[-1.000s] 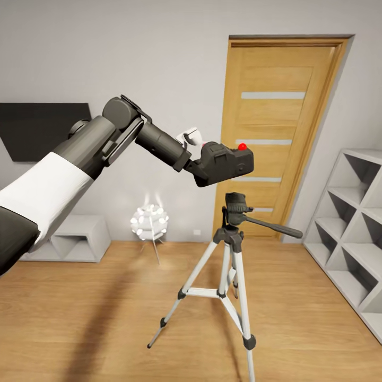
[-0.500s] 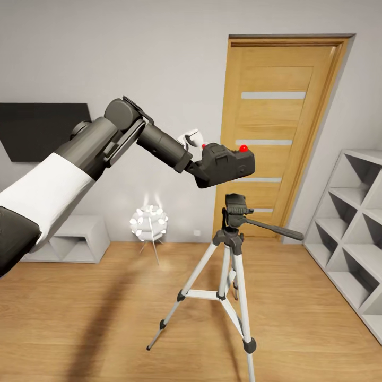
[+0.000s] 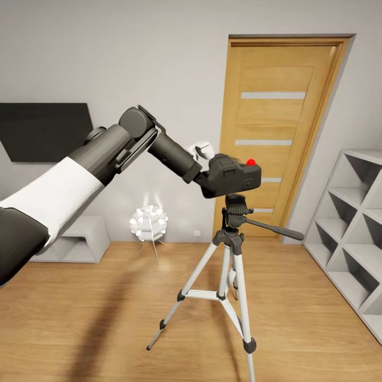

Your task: Attach the digital camera to the camera tripod in the bedroom.

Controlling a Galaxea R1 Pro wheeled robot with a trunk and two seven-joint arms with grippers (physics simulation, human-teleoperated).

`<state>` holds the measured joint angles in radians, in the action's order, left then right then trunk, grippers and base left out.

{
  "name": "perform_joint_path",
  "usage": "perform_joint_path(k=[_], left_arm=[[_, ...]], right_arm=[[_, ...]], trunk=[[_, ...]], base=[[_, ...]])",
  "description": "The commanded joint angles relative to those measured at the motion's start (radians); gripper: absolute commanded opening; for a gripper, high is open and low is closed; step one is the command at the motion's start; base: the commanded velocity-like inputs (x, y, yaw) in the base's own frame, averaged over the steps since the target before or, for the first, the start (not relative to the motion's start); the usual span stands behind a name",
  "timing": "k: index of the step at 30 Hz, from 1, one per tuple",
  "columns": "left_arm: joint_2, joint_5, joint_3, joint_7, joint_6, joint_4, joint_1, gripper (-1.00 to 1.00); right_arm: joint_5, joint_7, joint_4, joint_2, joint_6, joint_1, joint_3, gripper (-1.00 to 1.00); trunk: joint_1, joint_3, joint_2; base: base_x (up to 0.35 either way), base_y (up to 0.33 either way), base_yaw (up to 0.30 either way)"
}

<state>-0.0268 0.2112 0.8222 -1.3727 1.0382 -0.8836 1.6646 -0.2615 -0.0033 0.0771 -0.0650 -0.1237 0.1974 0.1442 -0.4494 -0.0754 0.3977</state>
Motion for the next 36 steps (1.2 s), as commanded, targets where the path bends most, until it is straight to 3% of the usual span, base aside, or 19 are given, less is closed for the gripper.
perform_joint_path(k=[1,8,29,36], left_arm=[[0.001,0.003,0.004,-0.002,0.009,0.000,0.002,-1.00],[0.014,0.002,0.007,-0.002,0.009,-0.001,0.001,-1.00],[0.016,0.002,0.001,-0.005,0.009,-0.008,0.001,-1.00],[0.016,0.003,0.001,-0.003,0.009,-0.008,0.001,-1.00]], right_arm=[[-0.009,0.000,0.004,0.001,-0.007,0.002,0.009,1.00],[-0.009,0.000,0.004,0.001,-0.007,0.002,0.009,1.00],[-0.009,0.000,0.004,0.001,-0.006,0.002,0.008,1.00],[-0.009,0.000,0.004,0.001,-0.007,0.002,0.008,1.00]], trunk=[[-0.001,-0.002,0.002],[-0.001,-0.002,0.002],[-0.001,-0.002,0.002],[-0.001,-0.002,0.002]], base=[[0.000,0.000,0.000],[0.000,0.000,0.000],[0.000,0.000,-0.001],[0.000,0.000,-0.151]])
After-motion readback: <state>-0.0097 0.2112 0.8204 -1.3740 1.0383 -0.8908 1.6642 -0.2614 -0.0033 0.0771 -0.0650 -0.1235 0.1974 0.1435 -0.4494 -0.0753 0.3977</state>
